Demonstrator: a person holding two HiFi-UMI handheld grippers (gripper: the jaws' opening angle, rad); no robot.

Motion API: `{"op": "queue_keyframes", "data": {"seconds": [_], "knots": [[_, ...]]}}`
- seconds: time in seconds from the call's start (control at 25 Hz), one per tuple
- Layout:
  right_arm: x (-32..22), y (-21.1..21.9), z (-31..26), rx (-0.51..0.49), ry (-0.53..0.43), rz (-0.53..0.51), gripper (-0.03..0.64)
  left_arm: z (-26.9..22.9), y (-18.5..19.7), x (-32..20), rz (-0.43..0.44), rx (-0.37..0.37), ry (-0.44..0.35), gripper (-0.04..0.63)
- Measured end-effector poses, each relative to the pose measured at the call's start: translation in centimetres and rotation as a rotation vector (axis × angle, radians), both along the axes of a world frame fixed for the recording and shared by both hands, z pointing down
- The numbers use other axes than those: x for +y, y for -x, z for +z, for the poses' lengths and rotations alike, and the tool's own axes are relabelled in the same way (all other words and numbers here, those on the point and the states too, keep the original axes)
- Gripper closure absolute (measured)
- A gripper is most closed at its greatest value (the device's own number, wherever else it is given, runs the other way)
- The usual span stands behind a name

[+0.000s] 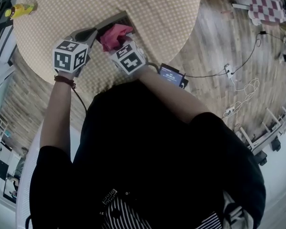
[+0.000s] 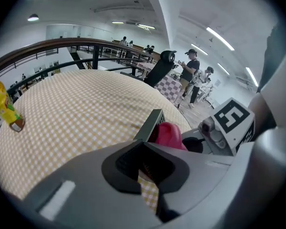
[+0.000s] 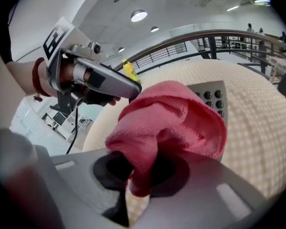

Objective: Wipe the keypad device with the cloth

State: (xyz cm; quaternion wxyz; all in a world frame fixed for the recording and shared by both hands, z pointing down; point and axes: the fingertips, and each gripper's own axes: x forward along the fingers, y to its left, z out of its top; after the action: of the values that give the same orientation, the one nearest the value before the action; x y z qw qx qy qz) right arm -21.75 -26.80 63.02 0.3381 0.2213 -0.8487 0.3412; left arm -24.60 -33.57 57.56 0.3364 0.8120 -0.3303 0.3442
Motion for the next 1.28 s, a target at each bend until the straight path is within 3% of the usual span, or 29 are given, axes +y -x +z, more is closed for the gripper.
{"op": "queue_keyframes", "data": {"seconds": [0.36, 0.64, 0.84, 1.12, 1.28], "knots": [[-5.1, 1.6, -4.7, -0.077, -0.107, 0.055, 0.543, -0.3, 0.8, -0.2, 0.010, 0.001, 0.010, 0.606], [-1.3, -0.4, -0.4, -0.059, 0.037, 0.075, 0.542, -0.1, 0.3, 0.2, 0.027, -0.006, 0.015, 0.606], [0.3, -0.8, 1.6, 0.015, 0.041, 0.026, 0.543, 0.0, 0.2, 0.0, 0.032, -0.011, 0.019, 0.606], [-4.1, 2.2, -4.6, -0.028, -0.109, 0.036, 0.543, -0.1, 0.6, 0.2, 0.023, -0.007, 0.011, 0.606], [-2.7, 1.3, -3.1, -0.015, -0.095, 0.021, 0.543, -0.2, 0.3, 0.3, 0.035, -0.005, 0.019, 0.606]]}}
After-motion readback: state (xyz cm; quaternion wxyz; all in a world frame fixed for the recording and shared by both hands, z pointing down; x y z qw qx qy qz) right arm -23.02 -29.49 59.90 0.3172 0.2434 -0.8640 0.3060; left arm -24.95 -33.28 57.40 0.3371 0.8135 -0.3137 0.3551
